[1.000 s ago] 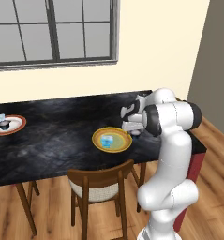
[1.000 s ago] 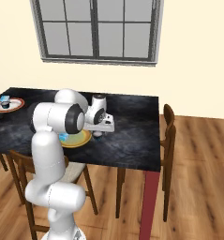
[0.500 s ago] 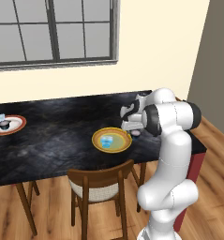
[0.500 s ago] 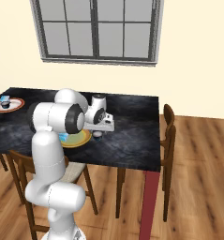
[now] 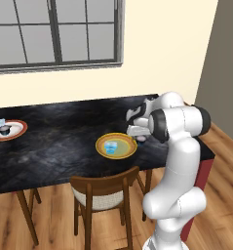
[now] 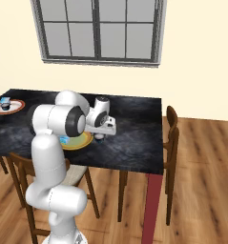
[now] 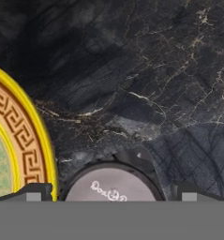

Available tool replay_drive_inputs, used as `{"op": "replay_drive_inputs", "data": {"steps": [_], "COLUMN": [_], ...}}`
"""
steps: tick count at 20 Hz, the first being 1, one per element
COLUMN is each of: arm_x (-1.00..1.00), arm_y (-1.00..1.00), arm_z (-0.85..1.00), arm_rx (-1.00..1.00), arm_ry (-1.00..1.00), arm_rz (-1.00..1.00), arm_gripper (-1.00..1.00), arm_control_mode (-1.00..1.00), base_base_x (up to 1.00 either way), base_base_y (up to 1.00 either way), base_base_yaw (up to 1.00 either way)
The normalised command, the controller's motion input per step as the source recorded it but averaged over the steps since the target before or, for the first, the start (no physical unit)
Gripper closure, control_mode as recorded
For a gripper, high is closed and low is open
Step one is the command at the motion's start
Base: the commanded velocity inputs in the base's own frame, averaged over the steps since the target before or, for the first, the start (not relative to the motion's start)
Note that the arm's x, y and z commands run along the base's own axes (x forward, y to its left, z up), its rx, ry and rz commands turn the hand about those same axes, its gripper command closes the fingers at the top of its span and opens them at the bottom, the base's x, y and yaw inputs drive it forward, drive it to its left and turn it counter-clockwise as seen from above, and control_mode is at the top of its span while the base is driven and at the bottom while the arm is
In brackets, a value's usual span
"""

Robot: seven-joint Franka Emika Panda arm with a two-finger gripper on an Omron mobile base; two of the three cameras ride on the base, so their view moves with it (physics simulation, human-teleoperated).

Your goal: Place two yogurt containers on each plate.

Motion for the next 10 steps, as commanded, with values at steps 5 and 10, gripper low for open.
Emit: {"op": "replay_drive_inputs", "data": {"steps": [5, 10], "arm_x": [-0.07, -0.01], "arm_y": [0.0, 0.0], "arm_z": [-0.03, -0.03], "arm_rx": [0.06, 0.04], "arm_ry": [0.0, 0.0], "arm_rz": [0.0, 0.0], "arm_gripper": [-1.0, -1.0], "arm_control_mode": [-1.0, -1.0], "base_base_x": [0.0, 0.0], "base_base_y": [0.0, 0.0], "base_base_yaw": [0.0, 0.0]}}
